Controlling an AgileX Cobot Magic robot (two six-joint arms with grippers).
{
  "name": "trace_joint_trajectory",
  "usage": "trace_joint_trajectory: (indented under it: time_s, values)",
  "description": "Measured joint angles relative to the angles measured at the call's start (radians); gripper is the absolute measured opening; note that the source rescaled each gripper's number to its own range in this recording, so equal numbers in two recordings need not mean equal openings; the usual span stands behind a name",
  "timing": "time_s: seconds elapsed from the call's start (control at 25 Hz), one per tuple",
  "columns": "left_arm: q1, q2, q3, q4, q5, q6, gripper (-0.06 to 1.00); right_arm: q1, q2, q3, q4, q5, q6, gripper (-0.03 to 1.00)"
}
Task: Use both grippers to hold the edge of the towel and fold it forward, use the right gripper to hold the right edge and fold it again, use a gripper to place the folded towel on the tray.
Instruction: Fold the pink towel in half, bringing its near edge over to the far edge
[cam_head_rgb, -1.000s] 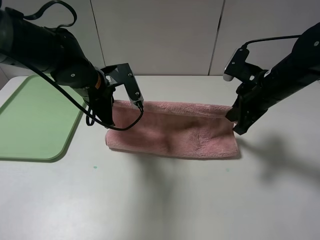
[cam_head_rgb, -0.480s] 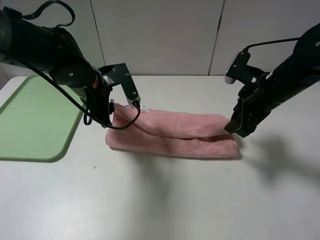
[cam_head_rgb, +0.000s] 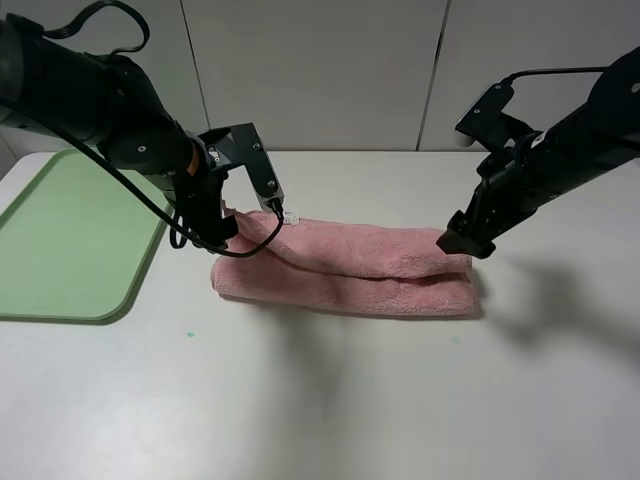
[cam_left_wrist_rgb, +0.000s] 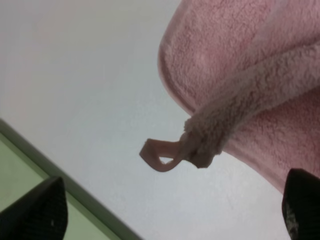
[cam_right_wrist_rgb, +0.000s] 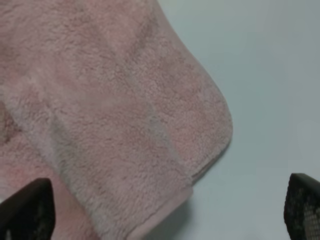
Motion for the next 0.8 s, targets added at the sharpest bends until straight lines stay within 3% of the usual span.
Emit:
trace_joint_trajectory:
  time_s: [0.4, 0.6, 0.8]
  values:
    - [0.0, 0.0, 0.0, 0.001, -0.003, -0.079, 0.85, 0.0, 0.0, 0.0, 0.0, 0.056, 0.014, 1.0]
    - [0.0, 0.0, 0.0, 0.001, 0.012, -0.137, 0.96, 0.0, 0.0, 0.0, 0.0, 0.059, 0.014, 1.0]
    - [0.0, 0.0, 0.0, 0.001, 0.004, -0.154, 0.99, 0.0, 0.0, 0.0, 0.006, 0.059, 0.014, 1.0]
